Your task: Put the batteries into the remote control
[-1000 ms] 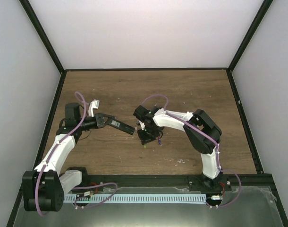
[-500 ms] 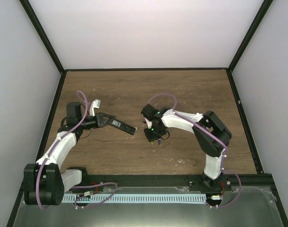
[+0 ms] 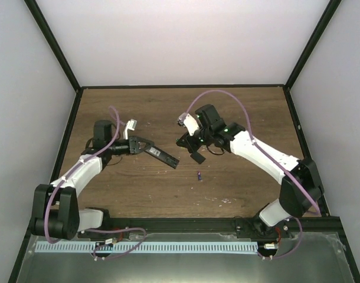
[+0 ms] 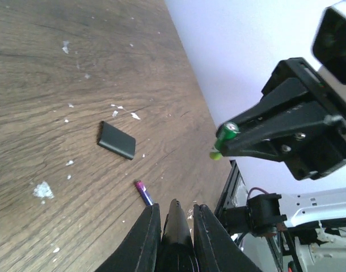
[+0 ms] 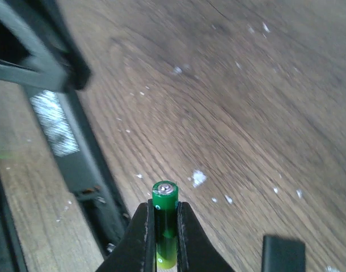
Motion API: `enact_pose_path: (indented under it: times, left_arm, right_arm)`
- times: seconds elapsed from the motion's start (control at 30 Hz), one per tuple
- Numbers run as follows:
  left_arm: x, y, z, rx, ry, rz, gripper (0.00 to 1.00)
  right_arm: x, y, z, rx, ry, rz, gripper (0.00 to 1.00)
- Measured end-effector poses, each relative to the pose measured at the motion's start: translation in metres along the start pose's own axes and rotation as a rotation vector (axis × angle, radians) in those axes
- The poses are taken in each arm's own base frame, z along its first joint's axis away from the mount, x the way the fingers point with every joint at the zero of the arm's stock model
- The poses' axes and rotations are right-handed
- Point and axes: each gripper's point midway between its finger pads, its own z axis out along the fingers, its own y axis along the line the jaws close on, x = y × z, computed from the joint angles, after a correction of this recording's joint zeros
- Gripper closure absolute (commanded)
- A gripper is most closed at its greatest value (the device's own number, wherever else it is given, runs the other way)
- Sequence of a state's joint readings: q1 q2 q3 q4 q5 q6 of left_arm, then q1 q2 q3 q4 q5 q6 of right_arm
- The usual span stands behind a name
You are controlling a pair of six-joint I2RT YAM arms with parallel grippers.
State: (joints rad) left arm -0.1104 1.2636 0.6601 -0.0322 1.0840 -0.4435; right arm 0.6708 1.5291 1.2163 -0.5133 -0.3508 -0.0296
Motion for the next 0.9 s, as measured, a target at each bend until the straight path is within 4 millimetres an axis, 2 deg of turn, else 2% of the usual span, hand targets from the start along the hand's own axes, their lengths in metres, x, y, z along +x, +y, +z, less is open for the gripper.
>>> enact_pose_path:
  times: [0.17,0.4,0.6,0.9]
  left_arm:
    - [-0.009,-0.011,0.012,0.037,-0.014,-0.017,1.00]
    - [-0.031,-0.017,0.017,0.069,-0.056,-0.067,1.00]
    - [-0.037,-0.018,0.020,0.092,-0.063,-0.111,1.00]
    - [-0.036,-0.024,0.020,0.130,-0.041,-0.117,1.00]
  right_arm:
    - [-0.018,0.022,-0.012,-0.100,-0.090,-0.100,0.98]
    - [-0.005,0.039,-0.017,-0.191,-0.119,-0.196,0.98]
    - [0.005,0.042,-0.016,-0.209,-0.124,-0.260,0.98]
    - [0.004,0.041,-0.016,-0.190,-0.157,-0.333,0.98]
